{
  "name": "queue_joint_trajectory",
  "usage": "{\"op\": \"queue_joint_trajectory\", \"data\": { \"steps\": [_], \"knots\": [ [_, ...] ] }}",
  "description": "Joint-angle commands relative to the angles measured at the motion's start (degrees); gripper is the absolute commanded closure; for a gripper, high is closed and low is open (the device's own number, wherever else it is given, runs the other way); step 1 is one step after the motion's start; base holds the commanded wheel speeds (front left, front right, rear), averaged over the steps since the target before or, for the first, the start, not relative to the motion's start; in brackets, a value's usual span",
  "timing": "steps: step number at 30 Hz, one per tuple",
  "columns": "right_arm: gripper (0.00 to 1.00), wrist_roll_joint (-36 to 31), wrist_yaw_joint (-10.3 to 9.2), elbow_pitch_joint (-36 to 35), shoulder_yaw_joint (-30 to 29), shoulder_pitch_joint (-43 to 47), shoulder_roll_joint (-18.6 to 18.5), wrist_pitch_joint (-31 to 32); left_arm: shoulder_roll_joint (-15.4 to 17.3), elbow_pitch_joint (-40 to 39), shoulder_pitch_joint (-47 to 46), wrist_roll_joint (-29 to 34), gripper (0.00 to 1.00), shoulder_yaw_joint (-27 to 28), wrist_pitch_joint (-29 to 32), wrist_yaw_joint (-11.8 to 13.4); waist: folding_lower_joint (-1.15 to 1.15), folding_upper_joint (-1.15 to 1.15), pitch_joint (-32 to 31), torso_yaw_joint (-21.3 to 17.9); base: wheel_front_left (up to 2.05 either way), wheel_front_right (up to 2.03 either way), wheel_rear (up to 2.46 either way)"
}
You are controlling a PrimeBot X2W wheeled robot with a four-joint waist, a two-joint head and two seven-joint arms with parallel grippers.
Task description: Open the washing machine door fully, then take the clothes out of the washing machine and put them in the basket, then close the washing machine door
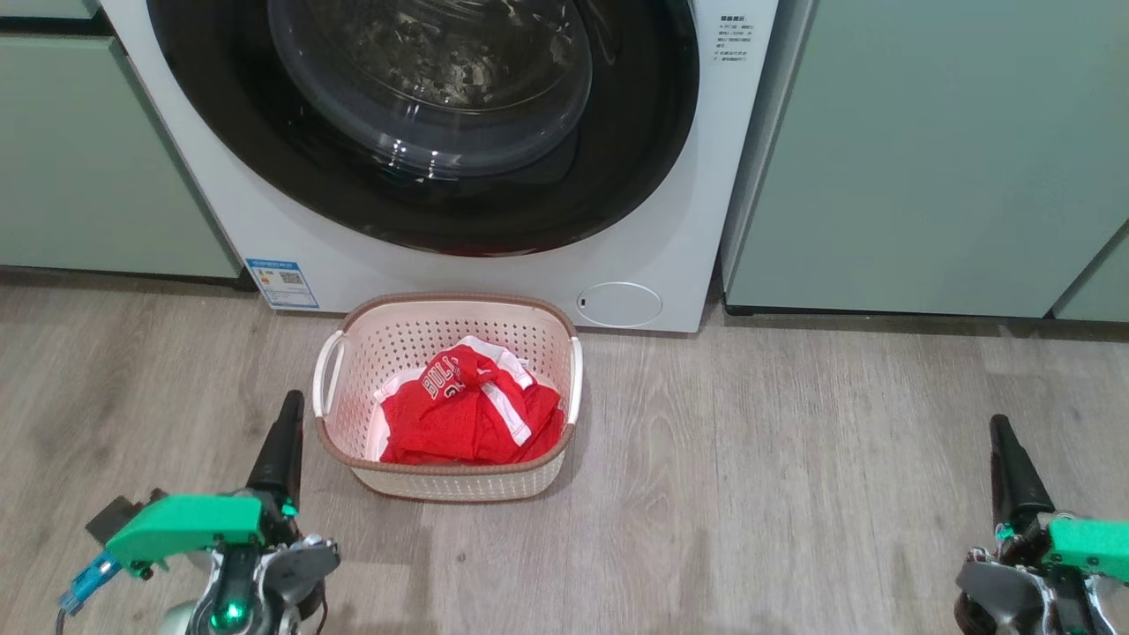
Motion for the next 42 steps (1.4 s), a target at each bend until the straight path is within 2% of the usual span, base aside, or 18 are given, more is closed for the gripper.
{"op": "queue_joint_trajectory", "data": {
  "steps": [1, 42],
  "knots": [
    [1.00, 0.4, -0.03, -2.4, 1.2, -2.6, -0.1, 0.3, 0.3, -2.1, -1.7, -0.3, 1.00, 1.8, 0.3, 0.0, 0.00, 0.00, 0.0, 0.0, 0.00, 0.00, 0.00],
    [1.00, 0.4, -0.03, -2.4, 1.2, -2.6, -0.1, 0.3, 0.3, -2.1, -1.7, -0.3, 1.00, 1.8, 0.3, 0.0, 0.00, 0.00, 0.0, 0.0, 0.00, 0.00, 0.00]
  ]
}}
